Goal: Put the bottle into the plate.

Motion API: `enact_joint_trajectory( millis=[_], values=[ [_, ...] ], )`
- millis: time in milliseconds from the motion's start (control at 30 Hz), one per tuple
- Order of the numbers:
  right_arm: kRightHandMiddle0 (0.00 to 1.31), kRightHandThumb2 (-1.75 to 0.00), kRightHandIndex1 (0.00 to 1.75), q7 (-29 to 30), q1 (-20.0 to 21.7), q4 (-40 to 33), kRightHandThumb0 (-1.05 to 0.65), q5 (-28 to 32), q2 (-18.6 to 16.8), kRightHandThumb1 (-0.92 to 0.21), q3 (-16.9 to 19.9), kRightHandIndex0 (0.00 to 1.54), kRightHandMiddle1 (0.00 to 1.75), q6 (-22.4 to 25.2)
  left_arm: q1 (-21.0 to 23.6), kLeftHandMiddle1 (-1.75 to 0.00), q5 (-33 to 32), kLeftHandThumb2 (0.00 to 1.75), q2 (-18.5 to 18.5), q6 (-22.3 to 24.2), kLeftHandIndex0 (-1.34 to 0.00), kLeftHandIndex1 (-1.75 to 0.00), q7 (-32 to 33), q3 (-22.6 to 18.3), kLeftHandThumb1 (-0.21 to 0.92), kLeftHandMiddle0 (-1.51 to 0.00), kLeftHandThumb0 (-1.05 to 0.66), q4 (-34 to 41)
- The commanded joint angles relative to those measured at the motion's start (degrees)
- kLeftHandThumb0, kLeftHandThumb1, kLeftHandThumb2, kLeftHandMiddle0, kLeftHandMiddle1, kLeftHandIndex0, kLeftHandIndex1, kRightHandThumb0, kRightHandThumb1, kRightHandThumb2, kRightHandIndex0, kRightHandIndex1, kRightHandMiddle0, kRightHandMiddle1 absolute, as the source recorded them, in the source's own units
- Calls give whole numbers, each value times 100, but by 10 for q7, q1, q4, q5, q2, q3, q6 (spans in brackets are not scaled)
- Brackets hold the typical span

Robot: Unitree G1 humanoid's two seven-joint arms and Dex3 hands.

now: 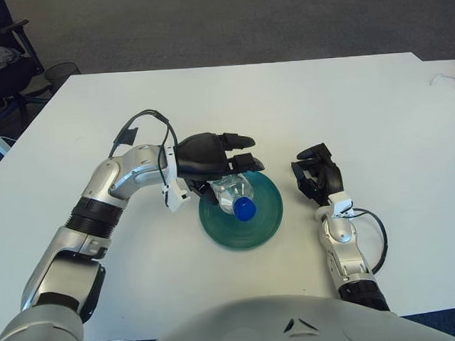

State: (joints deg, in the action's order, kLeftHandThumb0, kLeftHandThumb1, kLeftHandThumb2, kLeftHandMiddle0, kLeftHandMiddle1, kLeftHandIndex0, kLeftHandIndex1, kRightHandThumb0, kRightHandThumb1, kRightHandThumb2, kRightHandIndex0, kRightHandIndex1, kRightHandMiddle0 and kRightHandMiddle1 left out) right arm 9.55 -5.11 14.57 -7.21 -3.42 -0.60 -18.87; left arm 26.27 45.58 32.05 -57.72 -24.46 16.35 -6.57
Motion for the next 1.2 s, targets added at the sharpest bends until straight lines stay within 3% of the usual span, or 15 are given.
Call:
enact_joint_trajectory(
  millis=[0, 600, 900, 1167],
  values=[
    [29, -35, 131, 1, -48, 51, 0, 9, -2, -92, 9, 41, 167, 72, 2, 0, 23, 103, 13, 2, 0, -51, 25, 8, 92, -25, -88, 10],
    [33, -38, 139, 11, -44, 56, 0, 3, -2, -90, 11, 38, 160, 61, 2, 0, 125, 96, 23, -14, 0, -46, 161, 38, 92, -24, -82, 33],
    [33, -39, 139, 12, -43, 55, 0, 1, 0, -89, 9, 38, 160, 48, 36, 0, 147, 91, 29, -23, 0, -33, 176, 62, 92, -15, -94, 36],
    [33, -50, 143, 25, -43, 54, 0, -12, -1, -84, 4, 35, 163, 47, 61, 0, 226, 86, 34, -48, 0, -20, 268, 90, 92, -7, -104, 40]
  ],
)
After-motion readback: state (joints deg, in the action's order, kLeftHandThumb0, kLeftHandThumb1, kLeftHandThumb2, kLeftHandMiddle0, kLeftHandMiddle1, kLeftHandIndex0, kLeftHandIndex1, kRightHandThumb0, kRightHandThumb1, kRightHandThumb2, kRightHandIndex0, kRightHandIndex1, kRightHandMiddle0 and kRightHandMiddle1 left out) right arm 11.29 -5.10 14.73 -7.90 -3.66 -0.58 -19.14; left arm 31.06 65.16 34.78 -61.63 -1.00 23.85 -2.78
